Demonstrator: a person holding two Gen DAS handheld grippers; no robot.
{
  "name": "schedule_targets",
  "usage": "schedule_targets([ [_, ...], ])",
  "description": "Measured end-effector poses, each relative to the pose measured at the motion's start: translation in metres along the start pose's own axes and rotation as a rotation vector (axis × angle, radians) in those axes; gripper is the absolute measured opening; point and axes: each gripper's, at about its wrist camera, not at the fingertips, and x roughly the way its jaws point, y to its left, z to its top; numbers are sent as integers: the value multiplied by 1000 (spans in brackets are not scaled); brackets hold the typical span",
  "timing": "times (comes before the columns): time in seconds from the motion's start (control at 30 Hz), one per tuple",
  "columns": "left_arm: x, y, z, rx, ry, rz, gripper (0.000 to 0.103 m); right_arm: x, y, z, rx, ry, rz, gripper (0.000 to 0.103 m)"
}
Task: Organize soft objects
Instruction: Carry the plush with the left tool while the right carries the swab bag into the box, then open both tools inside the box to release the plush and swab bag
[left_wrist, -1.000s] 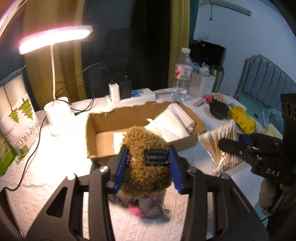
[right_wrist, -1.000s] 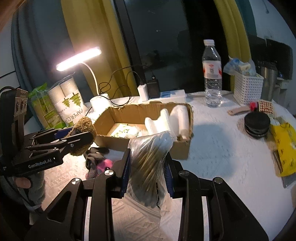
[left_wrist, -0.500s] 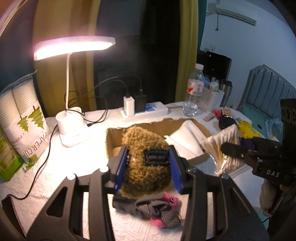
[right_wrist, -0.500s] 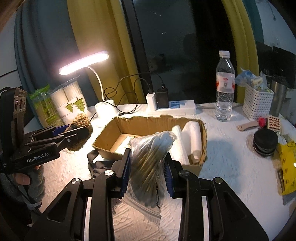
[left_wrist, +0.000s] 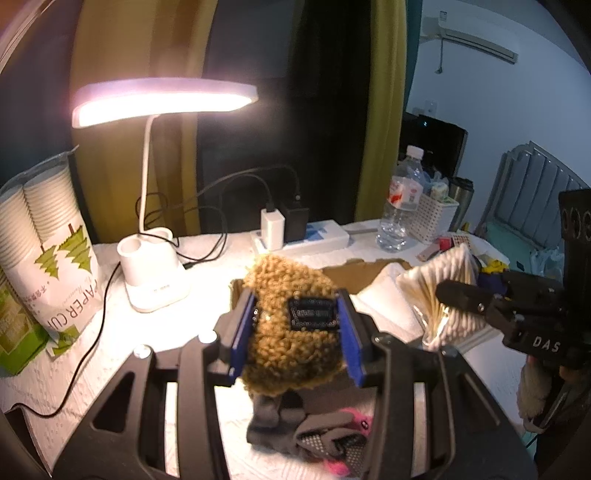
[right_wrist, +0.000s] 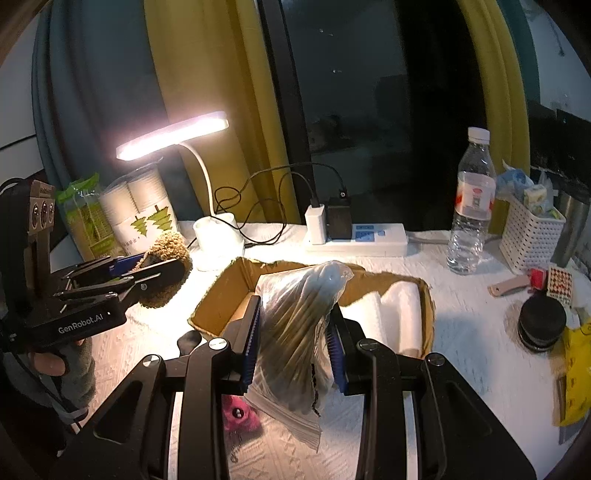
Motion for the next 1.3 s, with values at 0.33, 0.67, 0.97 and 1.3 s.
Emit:
schedule_targets([
  [0.33, 27, 7, 1, -7, 27, -3, 44, 25, -6, 9, 20, 8, 4, 34],
  [0.67, 60, 14, -6, -25, 87, 5, 45, 57, -27, 6, 65, 49, 3, 34],
  [0.97, 86, 17, -12, -39, 147, 12, 46, 81, -48, -1, 114, 83, -22, 34],
  [1.3, 86, 15, -10, -38, 146, 18, 60, 84, -58, -3, 143, 88, -41, 40],
])
